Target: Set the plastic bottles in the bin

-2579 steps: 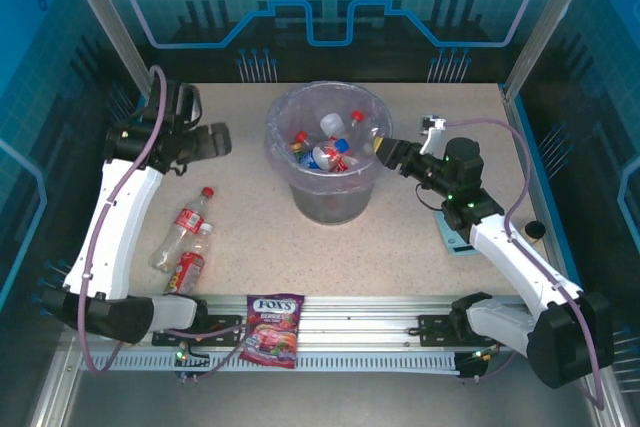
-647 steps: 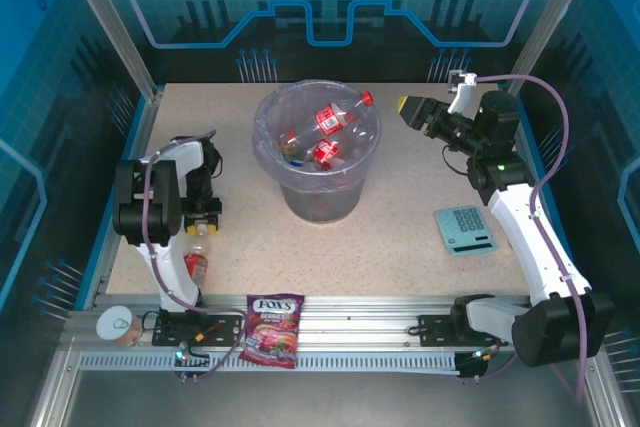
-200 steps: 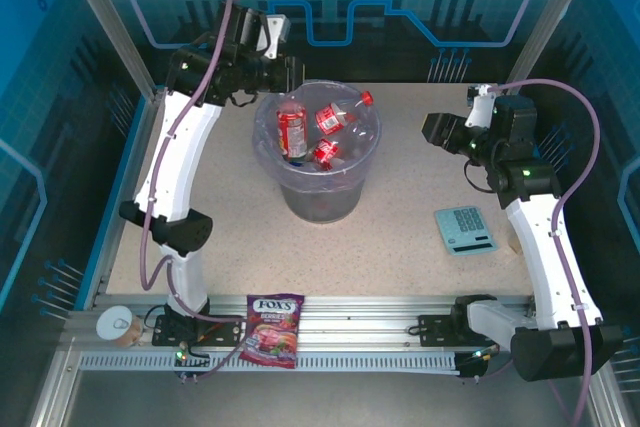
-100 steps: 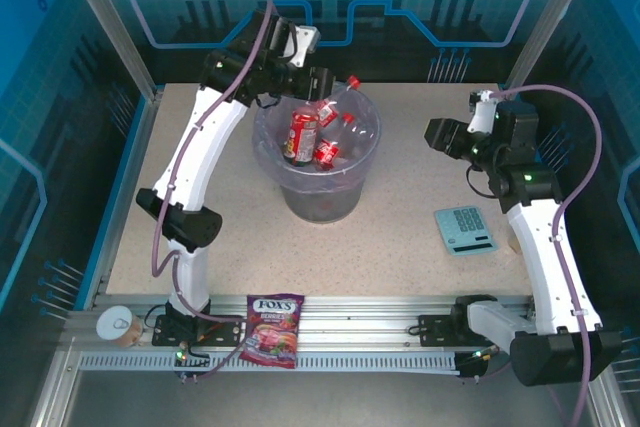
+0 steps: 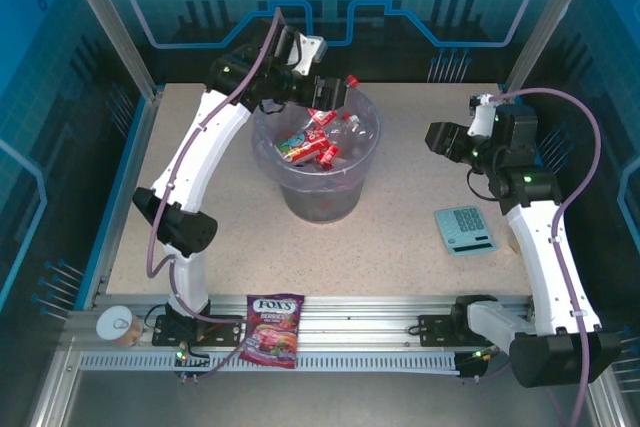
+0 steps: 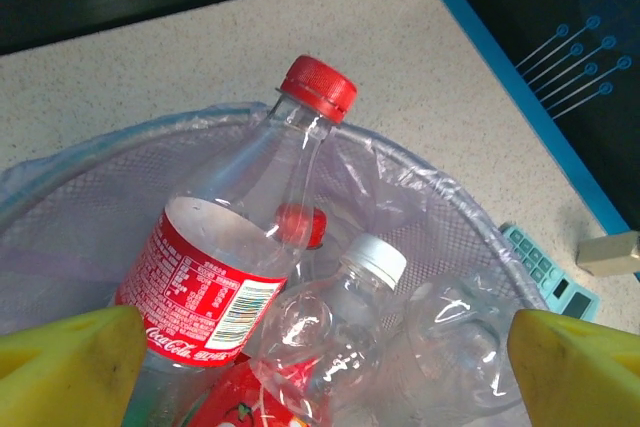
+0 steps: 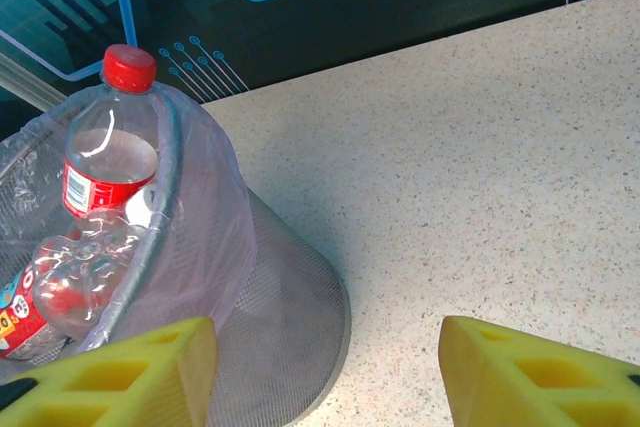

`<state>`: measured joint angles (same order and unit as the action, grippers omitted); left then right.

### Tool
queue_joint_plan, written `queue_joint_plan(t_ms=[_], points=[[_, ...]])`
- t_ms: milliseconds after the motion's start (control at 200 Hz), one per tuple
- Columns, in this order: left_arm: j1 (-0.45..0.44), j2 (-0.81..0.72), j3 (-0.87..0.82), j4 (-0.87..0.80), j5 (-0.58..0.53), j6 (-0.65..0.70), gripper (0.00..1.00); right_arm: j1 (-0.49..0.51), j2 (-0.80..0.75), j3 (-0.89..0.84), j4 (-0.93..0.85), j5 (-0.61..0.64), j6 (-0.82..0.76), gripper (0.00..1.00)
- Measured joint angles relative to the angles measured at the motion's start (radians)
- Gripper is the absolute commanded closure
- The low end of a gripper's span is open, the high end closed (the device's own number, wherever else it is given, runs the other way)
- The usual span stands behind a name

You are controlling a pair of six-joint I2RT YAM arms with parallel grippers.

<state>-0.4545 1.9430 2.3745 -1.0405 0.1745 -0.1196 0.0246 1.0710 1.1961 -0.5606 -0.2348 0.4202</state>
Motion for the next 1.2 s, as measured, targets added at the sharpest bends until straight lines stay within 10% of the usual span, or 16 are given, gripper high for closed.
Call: queue_joint_plan(t_ms=[180, 390, 560, 840, 1201], points=[[0.045, -0.188, -0.22, 0.091, -0.099, -0.002, 0.01, 0.0, 0.0, -0.024, 0.003, 0.026, -0.022, 0.35], [0.284, -0.654, -0.9, 0.395, -0.28, -0.08, 0.01, 0.0, 0.0, -0.13, 0.039, 0.095, -0.062, 0.01], [0.373, -0.901, -1.35, 0.623, -0.428, -0.118, 0.01, 0.032, 0.0, -0.254, 0.153, 0.252, -0.166, 0.0], [0.373, -0.899, -1.8, 0.932, -0.546, -0.117, 0.01, 0.101, 0.025, -0.529, 0.43, 0.475, -0.343, 0.0], [0.373, -0.661, -1.962, 1.382, -0.517, -0.033, 0.01, 0.111, 0.156, -0.759, 0.801, 0.531, -0.396, 0.0]])
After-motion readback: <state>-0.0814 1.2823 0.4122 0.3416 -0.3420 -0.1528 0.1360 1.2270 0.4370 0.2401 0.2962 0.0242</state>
